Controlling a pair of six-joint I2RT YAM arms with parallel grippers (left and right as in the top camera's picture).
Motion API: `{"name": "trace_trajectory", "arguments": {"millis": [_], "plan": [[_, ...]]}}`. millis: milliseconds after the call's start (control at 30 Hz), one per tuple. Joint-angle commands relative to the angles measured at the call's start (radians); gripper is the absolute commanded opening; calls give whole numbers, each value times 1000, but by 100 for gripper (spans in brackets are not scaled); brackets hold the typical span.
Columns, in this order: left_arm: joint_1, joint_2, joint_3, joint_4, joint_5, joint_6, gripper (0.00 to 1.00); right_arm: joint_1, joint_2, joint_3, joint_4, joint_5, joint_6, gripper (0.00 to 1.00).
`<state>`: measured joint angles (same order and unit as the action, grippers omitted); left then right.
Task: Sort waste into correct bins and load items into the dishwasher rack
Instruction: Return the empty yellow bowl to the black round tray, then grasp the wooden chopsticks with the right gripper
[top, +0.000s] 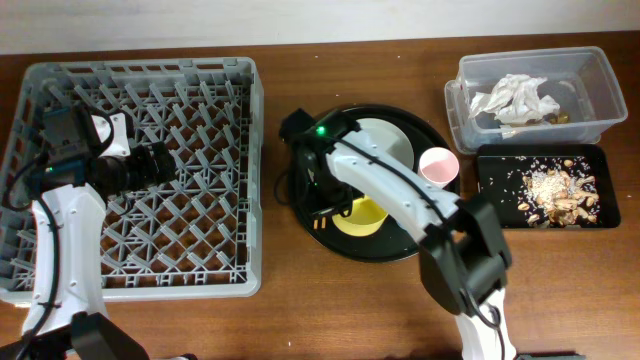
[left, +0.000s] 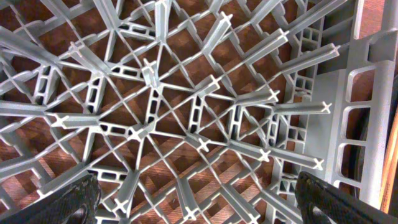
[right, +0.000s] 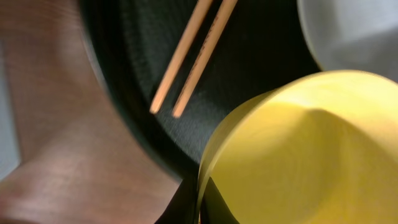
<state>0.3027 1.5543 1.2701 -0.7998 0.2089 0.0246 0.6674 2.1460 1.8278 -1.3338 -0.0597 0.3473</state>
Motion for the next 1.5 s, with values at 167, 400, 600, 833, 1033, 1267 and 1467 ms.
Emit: {"name": "trace_trajectory", "arguments": {"millis": [167,400,600,833,1033,1267,1467], "plan": [[4,-6,19,2,3,-10,99,0,55,3,11,-3,29,30],[4,-6,19,2,3,-10,99,-2,-10,107,-109,-87,-3,37],[4,-6,21,-6,4,-10,99,-105,-80,644,-365,-21,-74,50],[-42,-72,59,-70,14,21,99,-315,-171,676,-365,-38,-89,52],[-129,-100,59,-78,6,4,99,-214,-109,576,-288,-37,-29,51],[-117,-100,59,-80,-69,-13,99,-91,-45,272,15,23,37,45],[-117,-100,59,-76,-88,-14,99,-79,-37,26,217,24,23,45]]}}
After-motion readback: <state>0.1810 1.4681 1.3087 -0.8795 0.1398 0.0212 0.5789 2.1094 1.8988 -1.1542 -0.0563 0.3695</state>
